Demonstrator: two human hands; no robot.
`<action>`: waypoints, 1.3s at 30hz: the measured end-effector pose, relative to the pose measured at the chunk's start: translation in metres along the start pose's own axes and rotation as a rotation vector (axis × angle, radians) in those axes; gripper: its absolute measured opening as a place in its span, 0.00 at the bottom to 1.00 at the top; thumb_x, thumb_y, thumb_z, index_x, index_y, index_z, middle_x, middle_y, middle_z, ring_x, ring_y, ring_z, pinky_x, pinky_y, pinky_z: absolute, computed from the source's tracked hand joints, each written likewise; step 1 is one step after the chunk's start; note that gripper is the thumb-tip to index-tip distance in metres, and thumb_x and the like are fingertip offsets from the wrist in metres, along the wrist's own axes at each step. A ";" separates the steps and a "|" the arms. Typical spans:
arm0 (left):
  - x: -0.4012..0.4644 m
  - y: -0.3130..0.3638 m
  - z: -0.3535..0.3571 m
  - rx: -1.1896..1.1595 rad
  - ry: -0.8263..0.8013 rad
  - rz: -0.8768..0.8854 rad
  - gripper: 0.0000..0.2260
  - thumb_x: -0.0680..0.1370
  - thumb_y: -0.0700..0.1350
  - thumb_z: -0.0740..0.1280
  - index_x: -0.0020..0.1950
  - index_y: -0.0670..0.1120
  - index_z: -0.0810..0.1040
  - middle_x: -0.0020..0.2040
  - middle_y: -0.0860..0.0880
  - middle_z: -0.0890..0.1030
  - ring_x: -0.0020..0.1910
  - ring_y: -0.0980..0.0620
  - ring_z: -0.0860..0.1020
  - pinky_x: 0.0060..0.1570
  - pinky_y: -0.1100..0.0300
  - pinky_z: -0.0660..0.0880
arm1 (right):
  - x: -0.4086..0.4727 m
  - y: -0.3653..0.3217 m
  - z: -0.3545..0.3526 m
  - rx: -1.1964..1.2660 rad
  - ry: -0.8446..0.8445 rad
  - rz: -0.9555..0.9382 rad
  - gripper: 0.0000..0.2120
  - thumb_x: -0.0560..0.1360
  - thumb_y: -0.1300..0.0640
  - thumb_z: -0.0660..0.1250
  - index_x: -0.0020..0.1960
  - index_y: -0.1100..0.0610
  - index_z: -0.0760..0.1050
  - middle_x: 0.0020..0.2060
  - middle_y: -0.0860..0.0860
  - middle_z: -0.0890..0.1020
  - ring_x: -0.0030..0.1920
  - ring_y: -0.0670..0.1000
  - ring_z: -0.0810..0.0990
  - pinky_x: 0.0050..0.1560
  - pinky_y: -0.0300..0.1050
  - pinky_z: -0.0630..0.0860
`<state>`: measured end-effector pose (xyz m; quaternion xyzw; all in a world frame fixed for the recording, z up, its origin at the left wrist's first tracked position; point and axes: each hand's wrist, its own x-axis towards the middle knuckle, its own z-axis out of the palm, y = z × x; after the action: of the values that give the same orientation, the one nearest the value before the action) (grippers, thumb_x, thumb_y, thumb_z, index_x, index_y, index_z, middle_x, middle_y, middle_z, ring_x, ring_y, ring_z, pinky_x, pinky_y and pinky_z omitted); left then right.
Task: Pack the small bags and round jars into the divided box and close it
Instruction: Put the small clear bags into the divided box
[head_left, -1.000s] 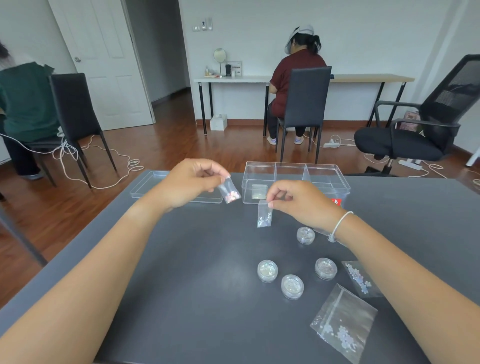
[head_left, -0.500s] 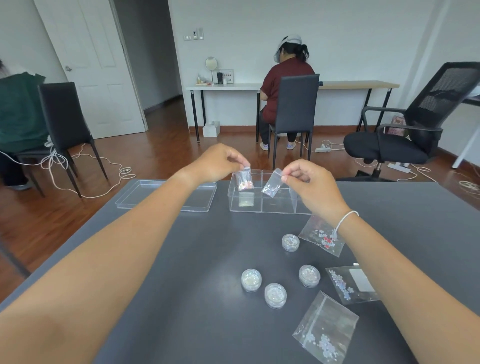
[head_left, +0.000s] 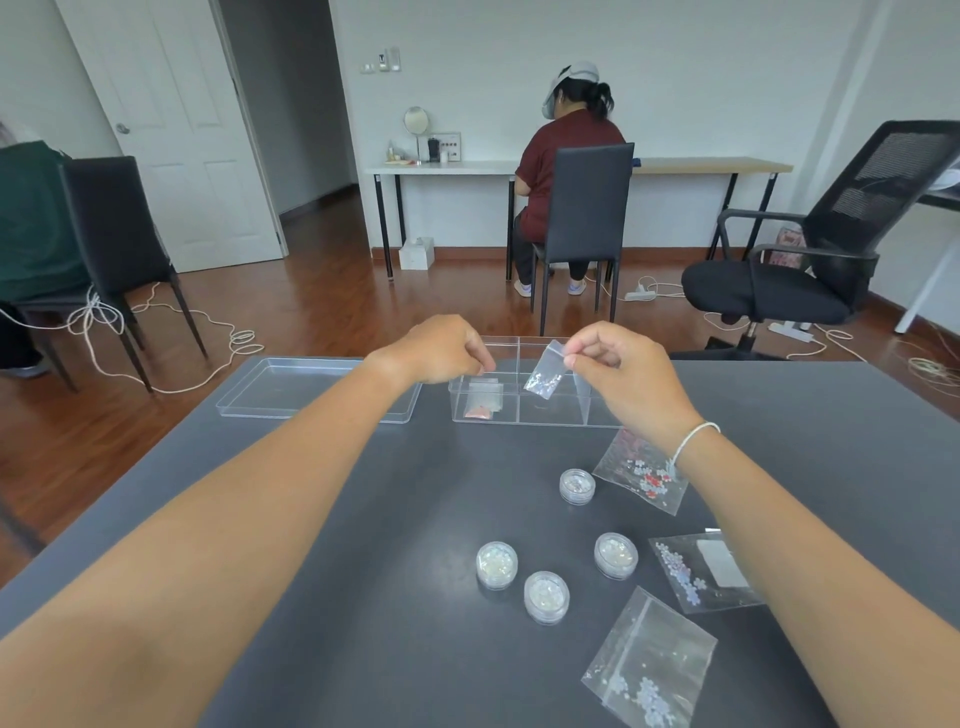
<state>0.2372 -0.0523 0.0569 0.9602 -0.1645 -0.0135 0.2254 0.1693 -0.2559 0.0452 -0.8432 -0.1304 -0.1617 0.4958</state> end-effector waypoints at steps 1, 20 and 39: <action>-0.001 -0.001 0.000 0.004 0.027 0.009 0.08 0.74 0.42 0.66 0.48 0.50 0.83 0.49 0.51 0.83 0.48 0.53 0.76 0.57 0.57 0.70 | 0.001 0.000 0.000 -0.004 0.004 -0.004 0.04 0.72 0.61 0.65 0.40 0.53 0.76 0.41 0.53 0.80 0.43 0.52 0.75 0.44 0.37 0.71; -0.132 -0.003 0.020 -0.595 0.157 0.081 0.08 0.73 0.41 0.68 0.43 0.55 0.81 0.37 0.62 0.81 0.36 0.66 0.74 0.41 0.78 0.68 | 0.043 -0.013 0.040 -0.122 -0.004 -0.020 0.06 0.72 0.62 0.64 0.41 0.53 0.78 0.38 0.50 0.81 0.39 0.46 0.76 0.42 0.36 0.72; -0.150 0.010 0.045 -0.475 -0.198 0.215 0.12 0.67 0.49 0.74 0.48 0.60 0.80 0.45 0.65 0.77 0.44 0.62 0.72 0.43 0.71 0.66 | 0.047 -0.012 0.055 -0.592 -0.250 -0.070 0.13 0.74 0.61 0.59 0.44 0.50 0.81 0.48 0.49 0.84 0.53 0.55 0.76 0.58 0.51 0.59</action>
<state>0.0879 -0.0321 0.0141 0.8513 -0.2791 -0.1215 0.4274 0.2151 -0.1988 0.0483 -0.9591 -0.1667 -0.1049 0.2034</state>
